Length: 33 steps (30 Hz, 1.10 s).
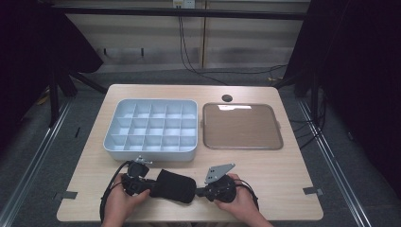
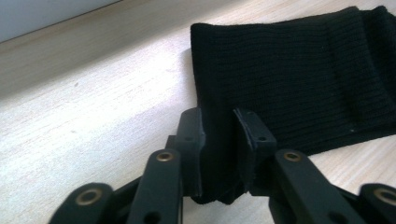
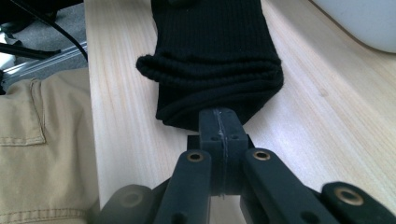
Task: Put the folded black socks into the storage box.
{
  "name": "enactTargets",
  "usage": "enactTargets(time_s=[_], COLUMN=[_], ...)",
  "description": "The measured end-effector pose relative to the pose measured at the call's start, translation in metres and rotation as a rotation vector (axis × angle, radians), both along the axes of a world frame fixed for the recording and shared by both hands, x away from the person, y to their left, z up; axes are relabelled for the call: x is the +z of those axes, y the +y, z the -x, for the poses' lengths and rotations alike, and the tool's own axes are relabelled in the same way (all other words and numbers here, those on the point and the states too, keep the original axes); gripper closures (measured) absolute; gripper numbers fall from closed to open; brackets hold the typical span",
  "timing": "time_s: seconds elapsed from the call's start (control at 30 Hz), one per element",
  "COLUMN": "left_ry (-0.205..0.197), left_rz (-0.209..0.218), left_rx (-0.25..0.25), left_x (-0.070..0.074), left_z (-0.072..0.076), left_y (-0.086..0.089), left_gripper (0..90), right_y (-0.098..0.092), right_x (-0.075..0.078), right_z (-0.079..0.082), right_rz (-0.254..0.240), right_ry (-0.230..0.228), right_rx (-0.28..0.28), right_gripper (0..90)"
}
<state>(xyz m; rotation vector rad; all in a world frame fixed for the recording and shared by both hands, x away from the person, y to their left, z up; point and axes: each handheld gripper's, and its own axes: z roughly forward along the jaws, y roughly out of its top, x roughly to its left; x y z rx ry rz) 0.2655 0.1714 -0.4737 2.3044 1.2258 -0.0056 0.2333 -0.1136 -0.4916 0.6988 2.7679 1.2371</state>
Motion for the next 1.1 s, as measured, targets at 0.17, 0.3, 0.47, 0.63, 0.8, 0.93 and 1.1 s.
enactTargets(time_s=[0.17,0.3,0.47,0.63,0.8,0.93,1.1], left_ry=[0.000,0.004,-0.007,-0.013,-0.025,-0.035,-0.049], left_rz=[0.001,0.008,0.030,0.038,0.039,0.039,0.054], left_rx=[-0.006,-0.005,-0.007,-0.019,-0.032,-0.040,-0.048], left_x=[0.002,0.004,0.011,0.015,0.021,0.024,0.030], left_z=[0.000,0.000,0.002,0.002,0.003,0.004,0.007], left_y=[0.000,0.000,0.002,0.004,0.002,-0.001,-0.002], left_gripper=[79.6,80.8,81.1,80.9,80.9,80.9,80.9], right_y=[-0.001,0.001,0.002,0.003,0.002,0.002,0.004], right_x=[0.000,-0.001,-0.002,-0.003,-0.004,-0.004,-0.004], right_z=[-0.001,-0.001,0.000,-0.001,0.000,0.000,0.002], right_rz=[0.000,0.001,0.007,0.012,0.018,0.025,0.029], right_ry=[0.004,0.004,0.010,0.010,0.014,0.015,0.019], right_rx=[0.003,0.008,0.013,0.014,0.017,0.013,0.014], right_gripper=[90.0,90.0,90.0,90.0,90.0,90.0,90.0])
